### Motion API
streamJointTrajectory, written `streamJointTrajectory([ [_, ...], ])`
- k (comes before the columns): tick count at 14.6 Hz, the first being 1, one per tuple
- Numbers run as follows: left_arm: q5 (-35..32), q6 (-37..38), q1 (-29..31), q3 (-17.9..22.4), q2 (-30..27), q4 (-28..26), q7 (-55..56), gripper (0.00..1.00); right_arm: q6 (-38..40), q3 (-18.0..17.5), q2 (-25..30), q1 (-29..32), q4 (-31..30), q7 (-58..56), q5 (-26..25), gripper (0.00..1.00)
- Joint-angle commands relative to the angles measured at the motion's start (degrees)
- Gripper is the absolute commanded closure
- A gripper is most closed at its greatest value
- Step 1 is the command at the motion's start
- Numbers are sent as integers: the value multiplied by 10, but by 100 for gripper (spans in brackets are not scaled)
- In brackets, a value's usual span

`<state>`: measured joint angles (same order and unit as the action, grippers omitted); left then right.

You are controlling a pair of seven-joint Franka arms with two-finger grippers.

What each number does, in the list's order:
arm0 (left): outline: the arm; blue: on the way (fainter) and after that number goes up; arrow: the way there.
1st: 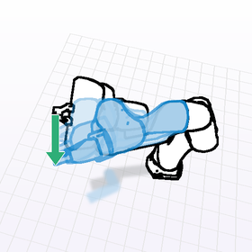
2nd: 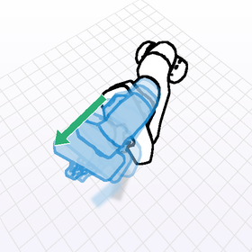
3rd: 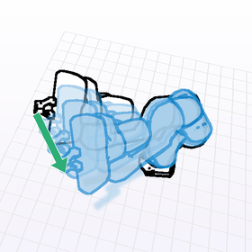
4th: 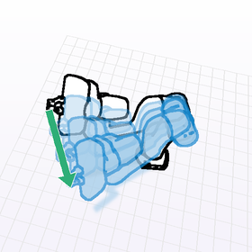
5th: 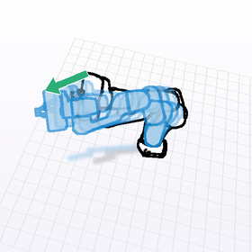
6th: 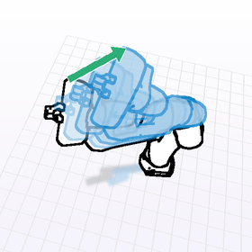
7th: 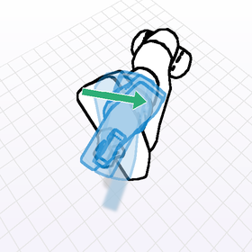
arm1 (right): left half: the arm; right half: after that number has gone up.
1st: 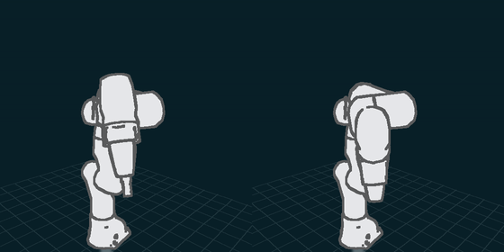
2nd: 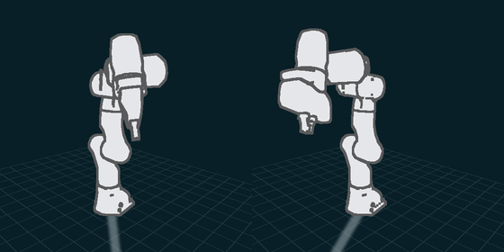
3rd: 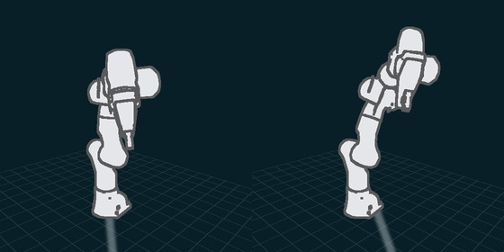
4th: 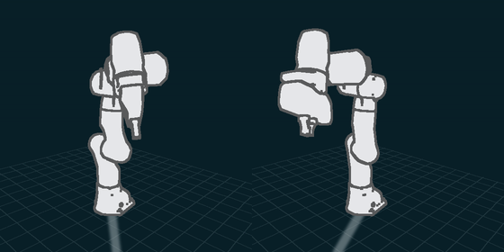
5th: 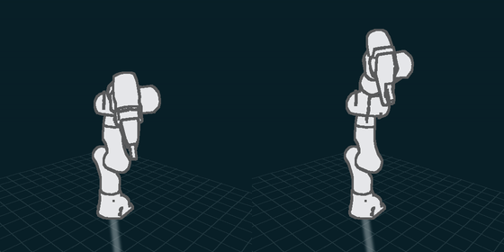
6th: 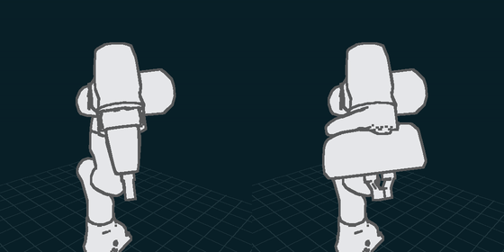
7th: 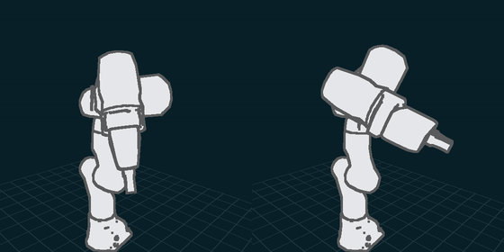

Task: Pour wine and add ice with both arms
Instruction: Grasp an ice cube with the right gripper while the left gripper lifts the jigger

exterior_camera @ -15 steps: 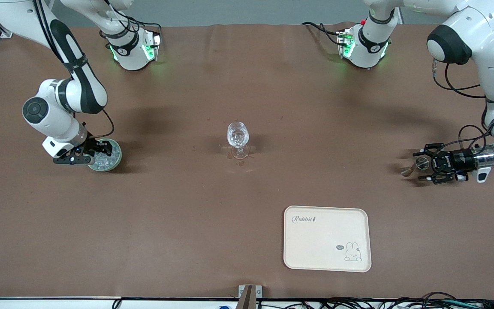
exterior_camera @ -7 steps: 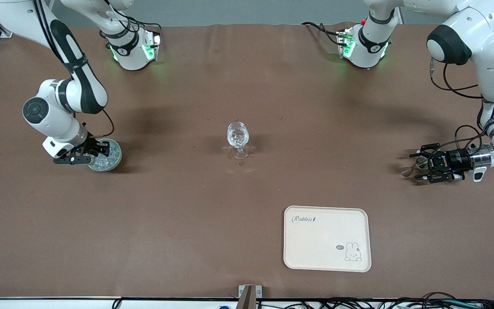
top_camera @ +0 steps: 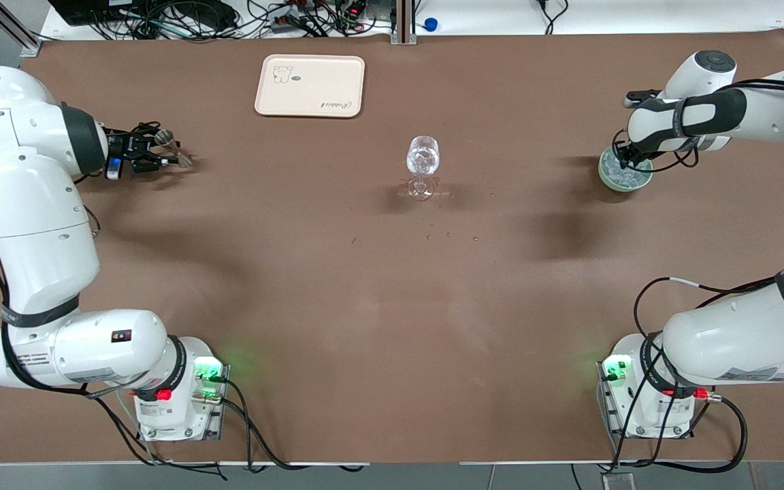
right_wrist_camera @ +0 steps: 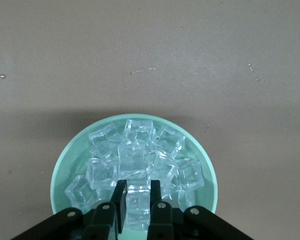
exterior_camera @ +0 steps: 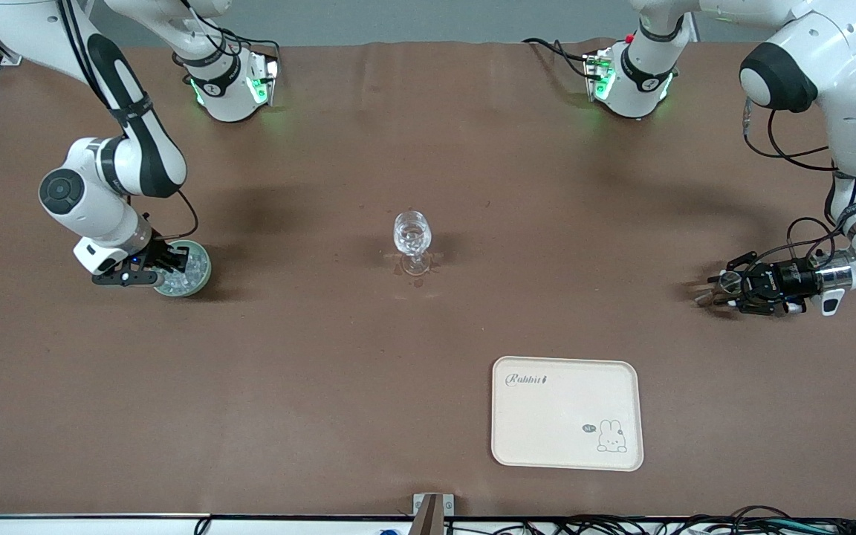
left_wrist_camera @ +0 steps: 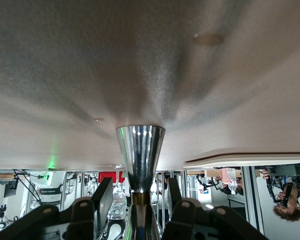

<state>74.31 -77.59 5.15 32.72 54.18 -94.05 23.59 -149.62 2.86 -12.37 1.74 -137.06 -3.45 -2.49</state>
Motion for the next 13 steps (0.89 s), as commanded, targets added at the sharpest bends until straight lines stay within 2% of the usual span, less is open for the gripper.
streamJointTrajectory([
  [1,11,1,-1,0,-10,-17,-9,68,31,-3,2,-1,15,9,0,94],
  [4,19,16,2,0,-13,-17,-23,95,98,-3,6,-1,47,13,1,98],
  [8,27,43,3,3,-17,-16,-27,99,176,-7,23,-2,90,39,2,100],
  [13,10,70,-2,1,-70,-9,-20,99,297,-7,73,-8,170,59,6,100],
])
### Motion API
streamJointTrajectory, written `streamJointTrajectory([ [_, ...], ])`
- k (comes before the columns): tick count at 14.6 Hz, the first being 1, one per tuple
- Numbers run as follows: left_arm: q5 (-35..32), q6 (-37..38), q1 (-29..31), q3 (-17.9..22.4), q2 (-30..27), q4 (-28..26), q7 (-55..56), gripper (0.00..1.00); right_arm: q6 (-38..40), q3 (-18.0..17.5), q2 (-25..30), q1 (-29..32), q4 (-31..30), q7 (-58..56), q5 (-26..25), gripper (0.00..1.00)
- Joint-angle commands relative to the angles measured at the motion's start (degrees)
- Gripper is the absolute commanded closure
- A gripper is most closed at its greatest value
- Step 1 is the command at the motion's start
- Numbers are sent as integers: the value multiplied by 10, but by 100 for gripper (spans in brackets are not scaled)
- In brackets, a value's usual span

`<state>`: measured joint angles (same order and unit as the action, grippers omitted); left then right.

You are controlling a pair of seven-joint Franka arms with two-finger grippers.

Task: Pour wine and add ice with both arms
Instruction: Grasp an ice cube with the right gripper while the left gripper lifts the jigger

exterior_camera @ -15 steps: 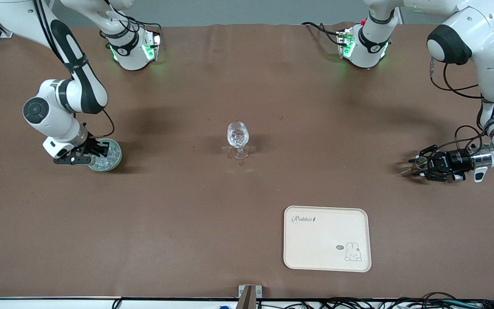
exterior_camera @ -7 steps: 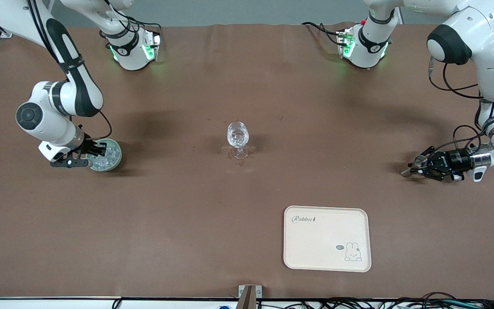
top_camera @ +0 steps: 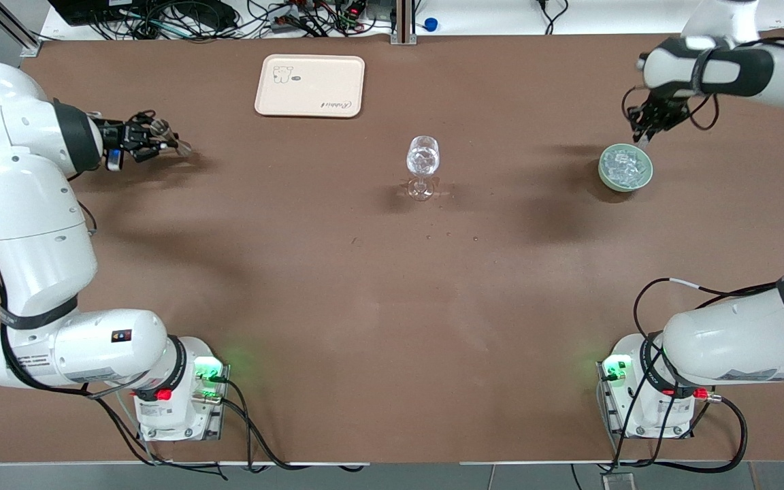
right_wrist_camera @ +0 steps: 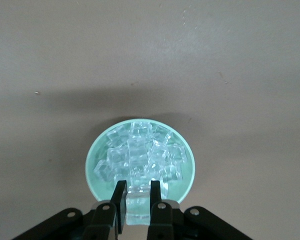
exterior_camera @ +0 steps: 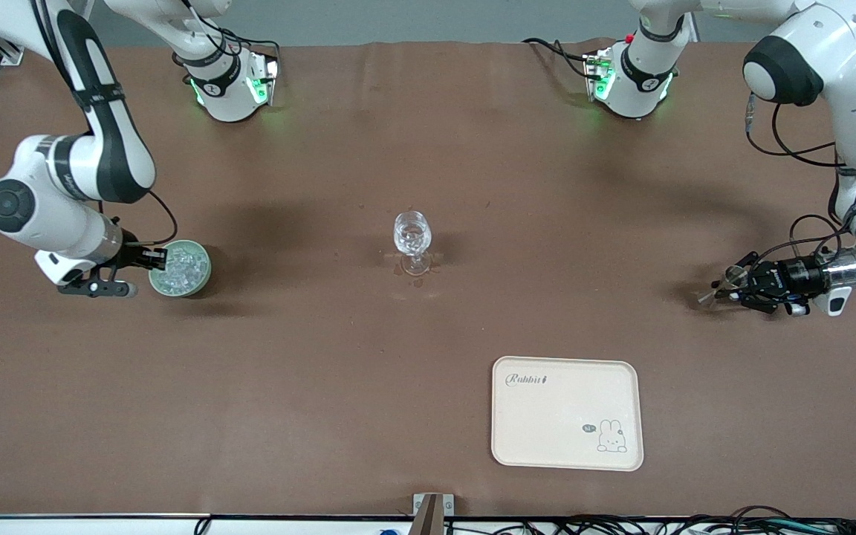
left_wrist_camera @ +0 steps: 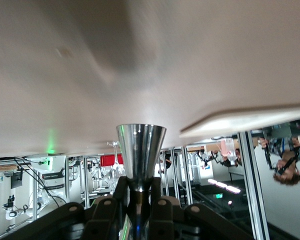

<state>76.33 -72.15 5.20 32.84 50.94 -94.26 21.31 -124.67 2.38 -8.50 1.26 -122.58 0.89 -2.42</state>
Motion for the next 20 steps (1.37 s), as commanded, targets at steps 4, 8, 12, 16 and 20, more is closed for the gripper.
streamJointTrajectory([
  [4,-65,19,-5,-41,-109,-15,12,100,145,-1,66,-2,122,17,31,100],
  [8,-97,19,-6,-92,-195,-76,16,100,238,1,65,-1,244,37,42,100],
  [12,-144,11,-6,-163,-256,-89,43,100,317,2,61,-1,357,40,42,100],
  [16,-152,-51,-5,-260,-294,-90,128,100,361,2,58,6,418,37,34,100],
  [20,-155,-119,-2,-360,-301,-93,227,100,378,1,57,16,426,31,35,100],
])
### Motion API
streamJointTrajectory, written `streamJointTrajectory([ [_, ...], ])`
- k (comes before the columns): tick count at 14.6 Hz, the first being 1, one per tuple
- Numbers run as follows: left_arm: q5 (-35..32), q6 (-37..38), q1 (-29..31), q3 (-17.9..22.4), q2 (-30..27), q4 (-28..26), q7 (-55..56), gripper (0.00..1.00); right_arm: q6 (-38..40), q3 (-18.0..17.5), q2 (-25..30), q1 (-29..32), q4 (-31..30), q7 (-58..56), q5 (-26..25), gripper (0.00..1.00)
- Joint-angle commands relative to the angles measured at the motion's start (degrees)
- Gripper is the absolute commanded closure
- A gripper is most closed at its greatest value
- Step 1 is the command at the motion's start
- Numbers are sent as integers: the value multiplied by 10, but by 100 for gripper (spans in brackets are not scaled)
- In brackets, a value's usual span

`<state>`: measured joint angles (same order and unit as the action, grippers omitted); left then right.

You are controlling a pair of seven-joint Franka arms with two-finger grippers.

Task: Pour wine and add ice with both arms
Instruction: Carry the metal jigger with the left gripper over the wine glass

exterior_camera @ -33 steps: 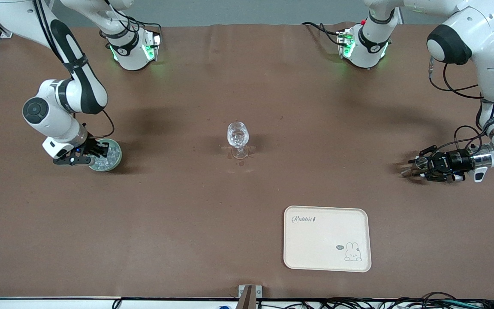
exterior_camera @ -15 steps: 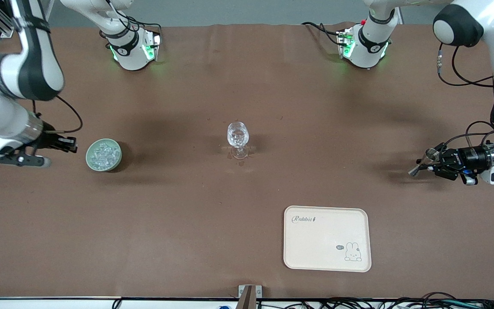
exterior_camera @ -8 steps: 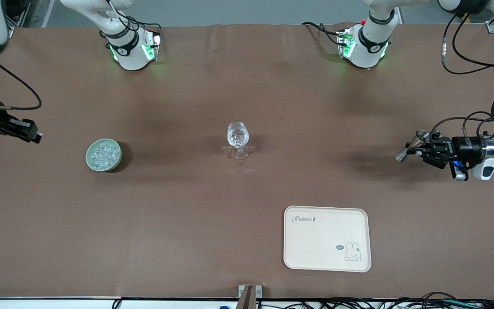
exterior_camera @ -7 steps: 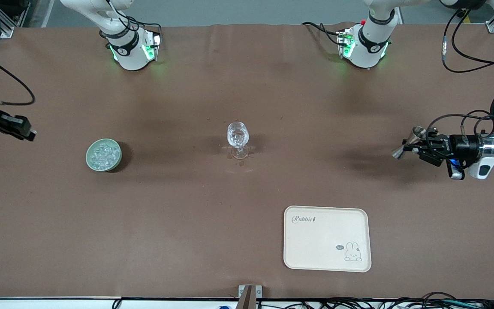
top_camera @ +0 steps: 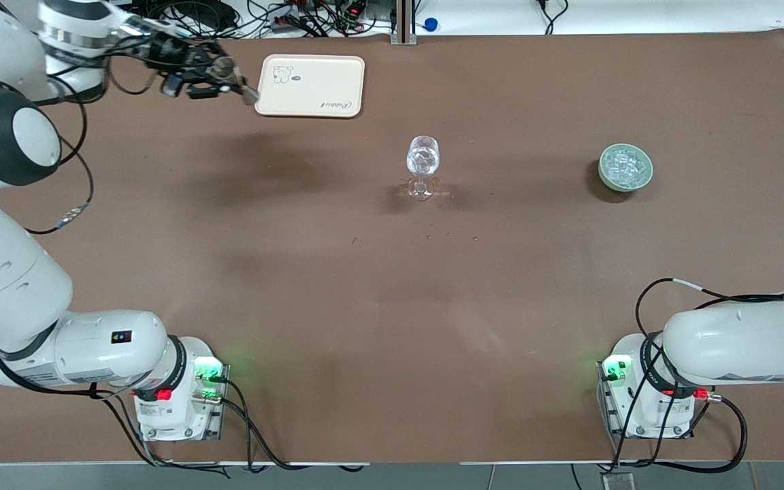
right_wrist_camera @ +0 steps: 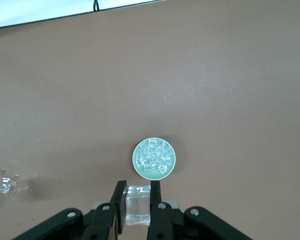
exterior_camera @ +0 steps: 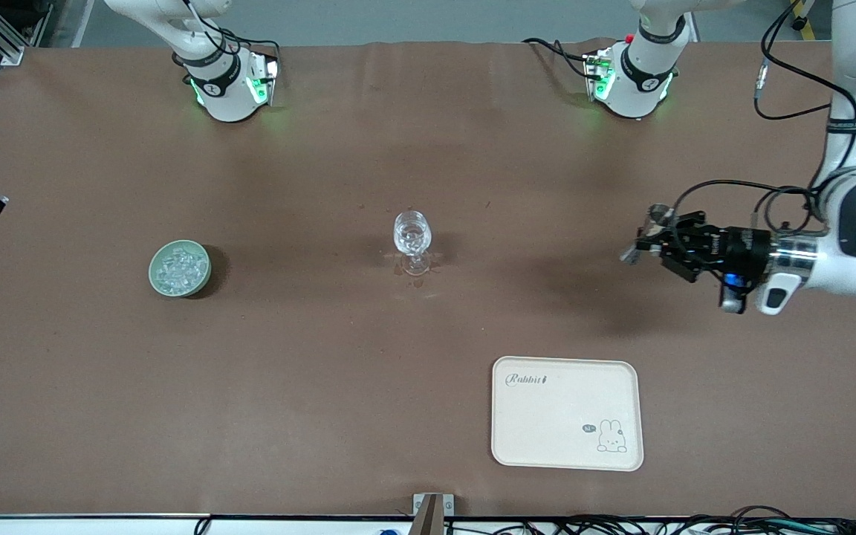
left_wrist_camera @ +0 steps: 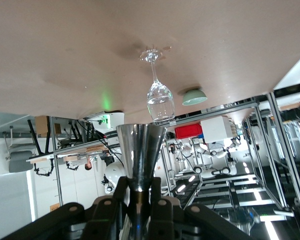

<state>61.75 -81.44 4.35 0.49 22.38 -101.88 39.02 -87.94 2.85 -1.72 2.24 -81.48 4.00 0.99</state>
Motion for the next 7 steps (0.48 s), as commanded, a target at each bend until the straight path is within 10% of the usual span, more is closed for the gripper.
streamJointTrajectory([
  [1,-9,-49,4,-58,-16,-17,76,99,11,-4,-11,5,15,0,1,100],
  [7,-9,-277,5,-221,-8,-35,211,99,18,-4,-10,3,11,3,1,100],
])
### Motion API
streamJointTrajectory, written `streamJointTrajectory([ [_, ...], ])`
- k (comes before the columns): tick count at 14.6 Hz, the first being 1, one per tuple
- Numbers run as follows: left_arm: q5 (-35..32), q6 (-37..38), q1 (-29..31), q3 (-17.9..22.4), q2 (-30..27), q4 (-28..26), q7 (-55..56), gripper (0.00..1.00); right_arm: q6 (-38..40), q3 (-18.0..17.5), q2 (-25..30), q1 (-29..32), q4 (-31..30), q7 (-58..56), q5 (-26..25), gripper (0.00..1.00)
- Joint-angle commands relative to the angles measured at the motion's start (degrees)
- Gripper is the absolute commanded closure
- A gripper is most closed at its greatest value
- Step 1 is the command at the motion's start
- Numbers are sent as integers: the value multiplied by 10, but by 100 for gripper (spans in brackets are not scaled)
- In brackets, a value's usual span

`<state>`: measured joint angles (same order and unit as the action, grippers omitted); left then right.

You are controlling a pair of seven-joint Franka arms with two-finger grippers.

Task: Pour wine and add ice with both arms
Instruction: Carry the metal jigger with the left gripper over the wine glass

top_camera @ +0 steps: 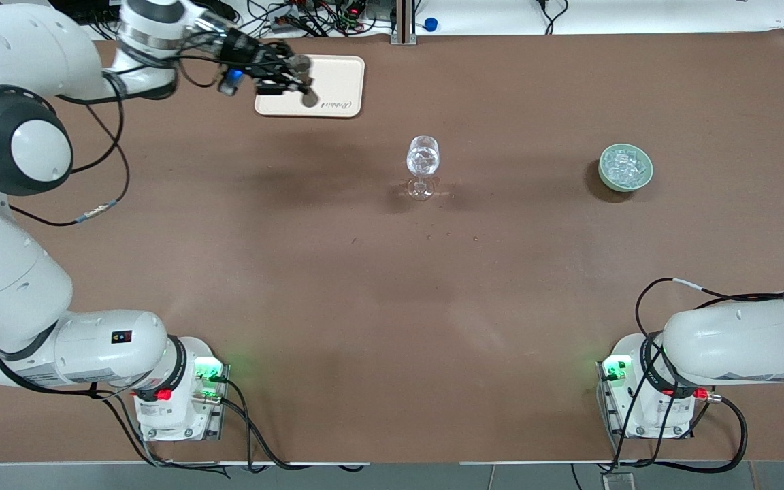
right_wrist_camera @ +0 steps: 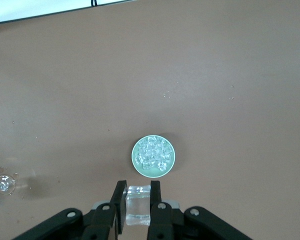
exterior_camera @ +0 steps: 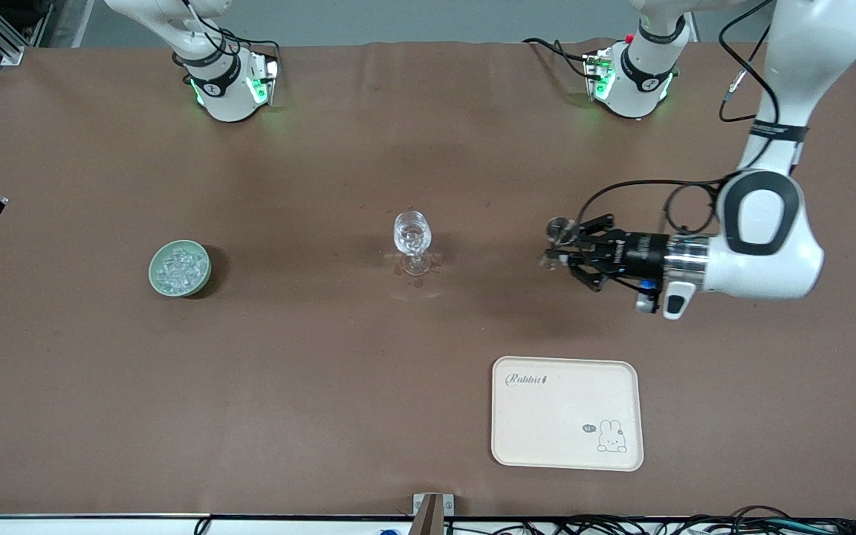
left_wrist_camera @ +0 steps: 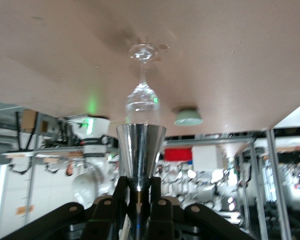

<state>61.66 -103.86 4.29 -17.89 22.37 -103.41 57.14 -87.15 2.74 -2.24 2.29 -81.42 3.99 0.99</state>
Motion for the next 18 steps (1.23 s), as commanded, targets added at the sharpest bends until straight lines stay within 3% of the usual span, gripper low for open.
streamJointTrajectory([
  [1,-8,-93,7,-63,-7,-25,42,100,10,-3,-5,3,11,4,1,100],
  [6,-9,-217,-2,-131,8,-35,65,100,9,-3,-5,3,11,4,1,100],
  [10,-18,-285,-43,-136,21,-30,91,100,9,-3,-5,1,11,4,1,100],
  [13,-79,-324,-54,-145,28,-20,143,100,10,-3,-5,1,10,4,1,99],
  [18,-257,-354,-54,-197,65,2,253,100,11,-3,-5,1,10,5,2,99],
])
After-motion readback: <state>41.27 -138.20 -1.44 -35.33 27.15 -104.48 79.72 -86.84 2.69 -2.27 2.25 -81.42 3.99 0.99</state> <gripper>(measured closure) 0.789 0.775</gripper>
